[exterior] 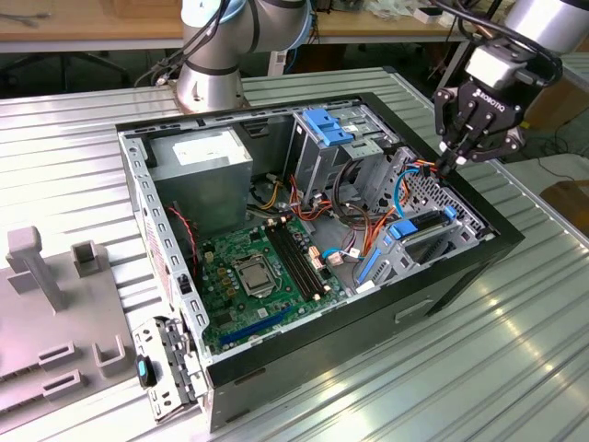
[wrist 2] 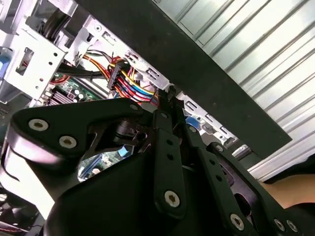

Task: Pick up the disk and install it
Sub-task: 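Insert the first disk wire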

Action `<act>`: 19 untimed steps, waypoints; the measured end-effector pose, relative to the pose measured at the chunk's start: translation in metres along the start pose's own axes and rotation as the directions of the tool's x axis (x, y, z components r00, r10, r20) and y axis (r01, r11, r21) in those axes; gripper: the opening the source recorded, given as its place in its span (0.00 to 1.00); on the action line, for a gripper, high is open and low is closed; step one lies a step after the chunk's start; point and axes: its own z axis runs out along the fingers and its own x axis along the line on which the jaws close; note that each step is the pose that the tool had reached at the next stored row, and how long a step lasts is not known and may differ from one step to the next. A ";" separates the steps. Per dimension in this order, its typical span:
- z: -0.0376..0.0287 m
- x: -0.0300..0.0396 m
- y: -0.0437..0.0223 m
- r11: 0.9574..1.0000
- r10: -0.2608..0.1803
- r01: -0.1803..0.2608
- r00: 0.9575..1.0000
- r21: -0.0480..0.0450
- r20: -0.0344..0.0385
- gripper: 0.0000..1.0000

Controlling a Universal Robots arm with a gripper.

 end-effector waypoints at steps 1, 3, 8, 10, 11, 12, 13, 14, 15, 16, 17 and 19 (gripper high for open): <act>0.0001 0.0000 0.0000 1.000 0.012 -0.012 1.000 0.000 0.000 0.16; 0.0006 -0.0002 0.0010 1.000 0.023 -0.023 1.000 0.000 0.001 0.16; 0.0021 -0.0017 0.0127 1.000 0.024 -0.024 1.000 0.001 0.001 0.16; 0.0029 -0.0017 0.0126 1.000 0.028 -0.028 1.000 0.002 0.001 0.16; 0.0035 -0.0017 0.0126 0.999 0.044 -0.044 0.999 0.003 0.002 0.16; 0.0037 -0.0017 0.0126 0.999 0.052 -0.052 0.999 0.003 0.002 0.16; 0.0038 -0.0017 0.0126 0.998 0.061 -0.061 0.998 0.003 0.002 0.16; 0.0039 -0.0017 0.0126 0.998 0.066 -0.066 0.998 0.003 0.002 0.16; 0.0040 -0.0017 0.0127 0.998 0.070 -0.070 0.998 0.004 0.003 0.16; 0.0041 -0.0017 0.0130 0.997 0.072 -0.072 0.997 0.005 0.003 0.16; 0.0042 -0.0018 0.0136 0.997 0.073 -0.073 0.997 0.006 0.003 0.16; 0.0042 0.0017 0.0168 0.997 0.072 -0.072 0.997 0.008 0.005 0.16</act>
